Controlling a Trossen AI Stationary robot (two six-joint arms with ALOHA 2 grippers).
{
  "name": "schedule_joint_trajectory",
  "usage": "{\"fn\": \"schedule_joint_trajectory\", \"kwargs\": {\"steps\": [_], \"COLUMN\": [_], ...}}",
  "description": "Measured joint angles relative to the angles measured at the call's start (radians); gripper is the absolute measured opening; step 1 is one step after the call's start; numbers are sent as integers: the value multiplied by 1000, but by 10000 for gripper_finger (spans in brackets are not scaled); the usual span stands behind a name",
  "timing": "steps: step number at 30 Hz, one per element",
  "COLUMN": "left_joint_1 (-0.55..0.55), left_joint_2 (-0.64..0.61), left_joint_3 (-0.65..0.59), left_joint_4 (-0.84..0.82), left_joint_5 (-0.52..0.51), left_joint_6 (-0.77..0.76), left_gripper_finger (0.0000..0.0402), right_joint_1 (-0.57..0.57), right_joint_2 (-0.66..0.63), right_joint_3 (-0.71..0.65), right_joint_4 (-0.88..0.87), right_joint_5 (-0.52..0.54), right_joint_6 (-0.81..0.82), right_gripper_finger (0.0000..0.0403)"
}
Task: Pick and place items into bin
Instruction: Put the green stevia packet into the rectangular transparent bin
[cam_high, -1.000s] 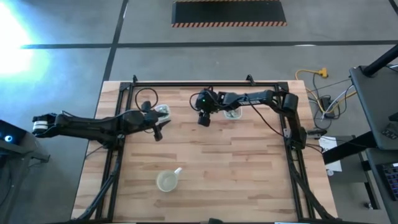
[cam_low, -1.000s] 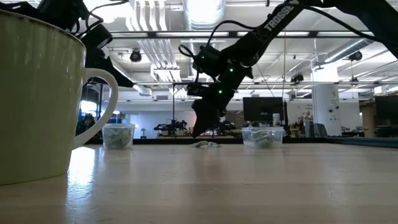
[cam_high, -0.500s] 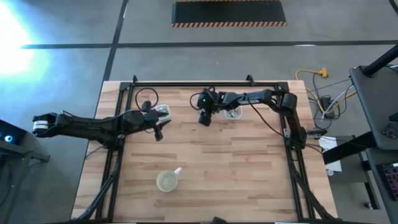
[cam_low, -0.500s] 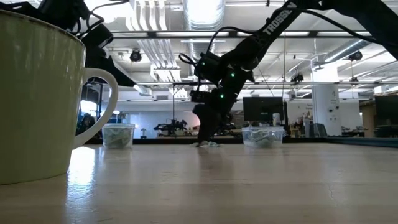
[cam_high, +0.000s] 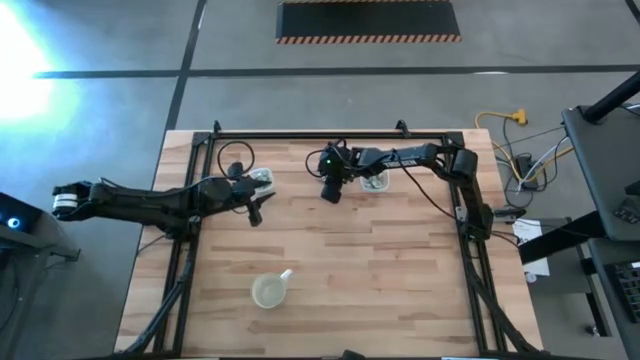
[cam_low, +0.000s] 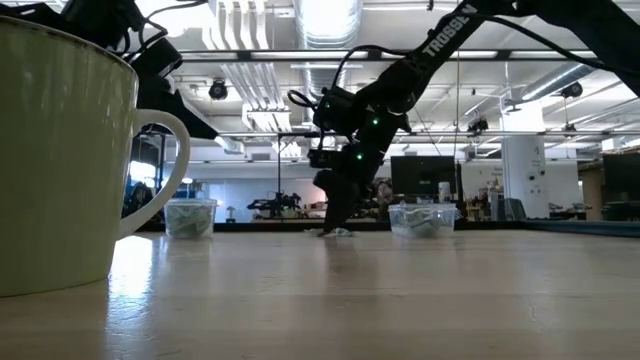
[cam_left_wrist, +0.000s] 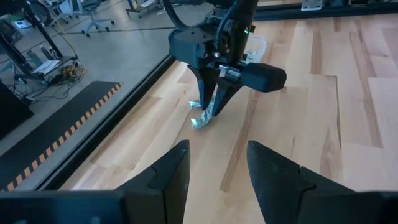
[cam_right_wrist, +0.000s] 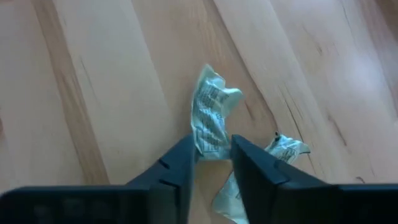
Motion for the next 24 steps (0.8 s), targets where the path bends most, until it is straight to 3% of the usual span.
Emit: {"fn": "schedule_joint_trajectory", "kwargs": {"steps": [7,17,24], "left_joint_1": [0,0,0], "left_joint_2": [0,0,0], "left_joint_3": [0,0,0], "left_joint_4": [0,0,0], "left_joint_5": [0,0,0], "left_joint_6": [0,0,1], "left_gripper_finger": [143,143,143], "right_joint_1": [1,7,11], "right_joint_2": [0,-11,-88], "right_joint_3": [0,0,0], "right_joint_4": [0,-8,-60], "right_joint_5": [-11,-11,-10], "right_joint_6": [-38,-39,-37], "right_gripper_finger": [15,9,9]}}
